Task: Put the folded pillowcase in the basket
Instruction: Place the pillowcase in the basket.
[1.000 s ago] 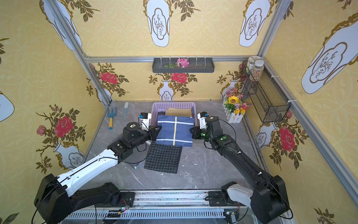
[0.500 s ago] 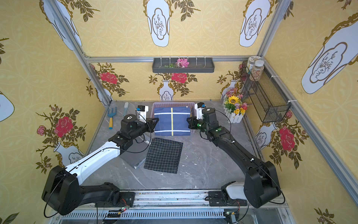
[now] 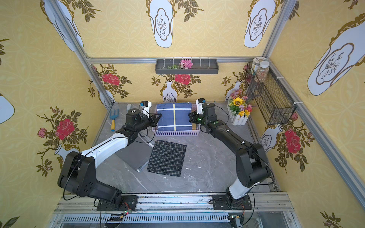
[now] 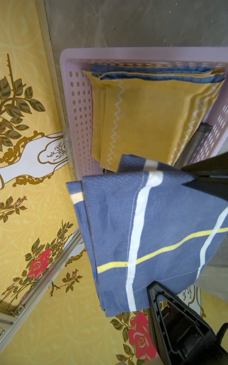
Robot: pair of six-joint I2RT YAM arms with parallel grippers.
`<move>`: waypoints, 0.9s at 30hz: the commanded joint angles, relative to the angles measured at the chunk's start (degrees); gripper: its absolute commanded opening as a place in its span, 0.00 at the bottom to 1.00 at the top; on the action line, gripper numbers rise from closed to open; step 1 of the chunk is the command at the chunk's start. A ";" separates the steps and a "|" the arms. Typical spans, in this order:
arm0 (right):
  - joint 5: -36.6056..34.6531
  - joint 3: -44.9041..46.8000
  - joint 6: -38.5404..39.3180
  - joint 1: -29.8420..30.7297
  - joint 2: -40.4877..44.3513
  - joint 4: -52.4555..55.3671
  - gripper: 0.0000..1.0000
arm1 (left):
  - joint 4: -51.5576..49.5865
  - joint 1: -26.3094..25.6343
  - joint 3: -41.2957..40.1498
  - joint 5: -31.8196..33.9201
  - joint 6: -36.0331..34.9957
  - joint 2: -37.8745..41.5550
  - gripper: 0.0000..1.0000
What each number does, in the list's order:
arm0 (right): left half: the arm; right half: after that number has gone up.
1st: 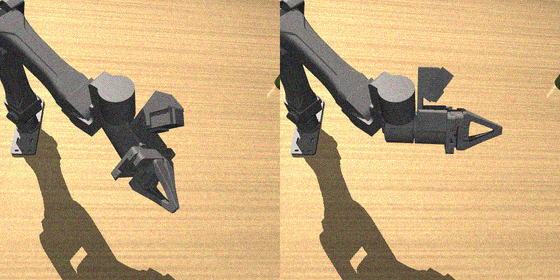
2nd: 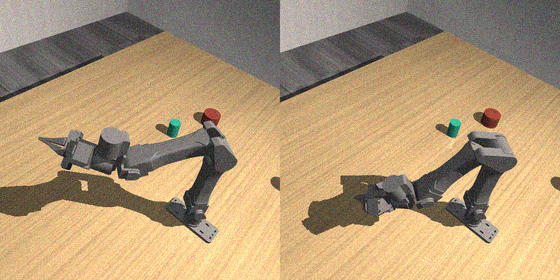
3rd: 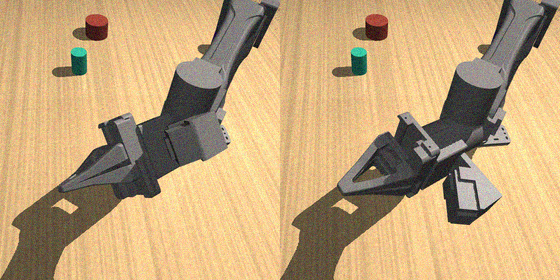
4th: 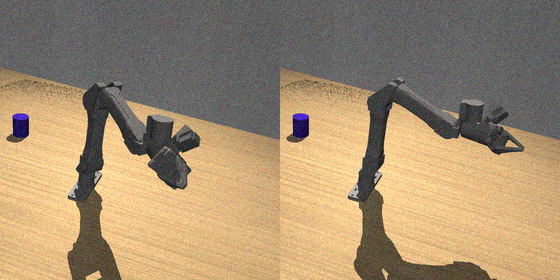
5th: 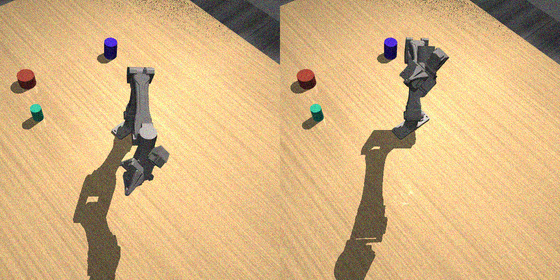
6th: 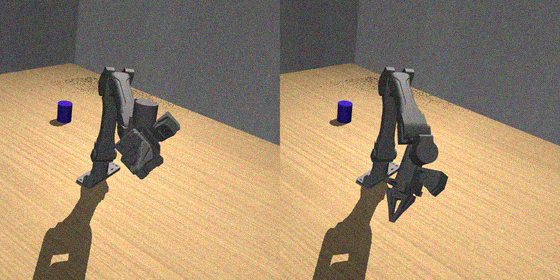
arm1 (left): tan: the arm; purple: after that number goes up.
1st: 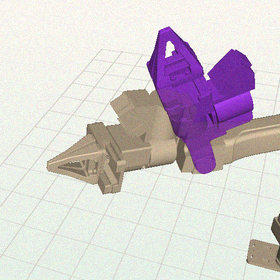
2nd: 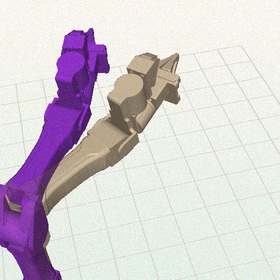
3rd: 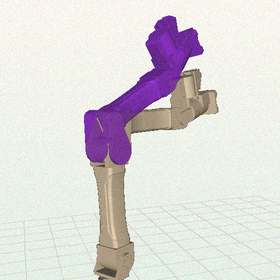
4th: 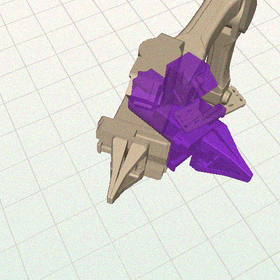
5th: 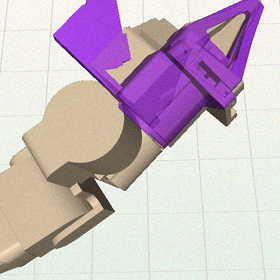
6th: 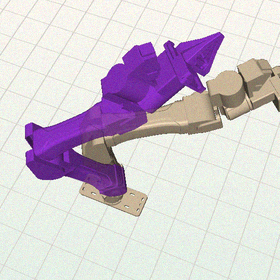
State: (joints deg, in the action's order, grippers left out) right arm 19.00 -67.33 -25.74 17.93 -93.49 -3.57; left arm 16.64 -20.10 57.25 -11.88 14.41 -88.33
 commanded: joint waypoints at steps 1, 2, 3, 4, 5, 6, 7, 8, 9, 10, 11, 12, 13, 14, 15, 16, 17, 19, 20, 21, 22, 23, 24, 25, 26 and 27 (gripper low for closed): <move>-3.51 -1.67 -1.24 -1.55 -2.31 -2.40 0.00 | 2.03 1.32 1.10 2.04 -0.23 -2.68 0.00; -2.98 -2.44 -1.46 -1.90 -3.12 -2.40 0.00 | 2.16 1.62 1.54 1.73 -0.09 -3.62 0.00; -2.59 -3.14 -1.54 -2.02 -4.01 -2.36 0.00 | 2.29 1.79 1.93 1.43 0.02 -4.50 0.00; -2.40 -3.77 -1.52 -2.20 -4.96 -2.36 0.00 | 2.55 2.03 2.34 1.13 0.13 -5.35 0.00; -2.23 -4.30 -1.63 -2.35 -5.76 -2.35 0.00 | 2.75 2.23 2.63 0.87 0.11 -6.17 0.00; -2.05 -4.95 -1.65 -2.44 -6.65 -2.26 0.00 | 2.93 2.37 3.18 0.53 0.31 -7.11 0.00; -1.92 -5.53 -1.62 -2.55 -7.64 -2.10 0.00 | 3.04 2.64 3.70 0.14 0.35 -8.06 0.00; -1.84 -5.98 -1.60 -2.69 -8.40 -2.03 0.00 | 2.96 2.75 4.28 -0.17 0.43 -9.00 0.00; -1.70 -6.46 -1.78 -2.85 -9.23 -1.82 0.00 | 2.98 2.94 4.99 -0.53 0.57 -10.03 0.00; -1.51 -6.97 -1.86 -3.02 -10.02 -1.49 0.00 | 2.96 3.02 5.80 -0.81 0.72 -11.05 0.00; -1.43 -7.26 -1.95 -3.19 -10.56 -1.44 0.00 | 2.83 3.08 6.37 -0.99 0.79 -11.96 0.00; -1.33 -7.51 -2.16 -3.33 -11.27 -1.39 0.00 | 2.64 3.12 7.11 -1.19 0.81 -12.99 0.00; -1.26 -7.70 -2.28 -3.51 -11.89 -1.30 0.00 | 2.52 3.18 7.87 -1.30 0.85 -13.94 0.00; -1.08 -7.92 -2.38 -3.76 -12.42 -1.27 0.00 | 2.22 3.22 8.60 -1.52 0.73 -14.79 0.00; -0.91 -8.20 -2.48 -3.89 -13.06 -1.34 0.00 | 1.94 3.30 9.27 -1.53 0.70 -15.79 0.00; -0.81 -8.40 -2.52 -4.04 -13.65 -1.31 0.00 | 1.71 3.30 9.94 -1.63 0.71 -16.61 0.00; -0.72 -8.64 -2.61 -4.13 -14.13 -1.29 0.00 | 1.43 3.32 10.63 -1.81 0.70 -17.40 0.00; -0.55 -9.34 -2.58 -4.22 -15.23 -1.13 0.00 | 0.82 3.40 11.83 -2.24 0.70 -18.86 0.00; -0.38 -9.69 -2.57 -4.33 -15.82 -0.89 0.00 | 0.57 3.40 12.47 -2.34 0.75 -19.57 0.00; -0.13 -9.95 -2.66 -4.43 -16.38 -0.74 0.00 | 0.27 3.40 12.97 -2.54 0.71 -20.13 0.00; -0.01 -10.14 -2.68 -4.40 -16.75 -0.58 0.00 | 0.07 3.47 13.28 -2.67 0.71 -20.62 0.00; 0.09 -10.21 -2.75 -4.49 -17.10 -0.66 0.00 | -0.06 3.48 13.57 -2.93 0.81 -21.02 0.00; 0.14 -10.36 -2.87 -4.50 -17.40 -0.61 0.00 | -0.19 3.49 13.75 -3.02 0.89 -21.33 0.00; 0.16 -10.43 -2.87 -4.62 -17.51 -0.57 0.00 | -0.27 3.44 13.91 -3.15 0.88 -21.44 0.00; 0.24 -10.53 -2.96 -4.58 -17.68 -0.64 0.00 | -0.15 3.45 13.85 -3.28 0.97 -21.62 0.00; 0.31 -10.64 -2.94 -4.58 -17.82 -0.56 0.00 | -0.21 3.49 13.92 -3.24 0.97 -21.70 0.00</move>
State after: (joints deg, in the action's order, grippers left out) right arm 22.46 -77.36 -28.29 13.85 -110.96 -4.25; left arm 16.84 -17.21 70.89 -16.93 15.16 -109.47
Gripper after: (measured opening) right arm 0.073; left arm 0.080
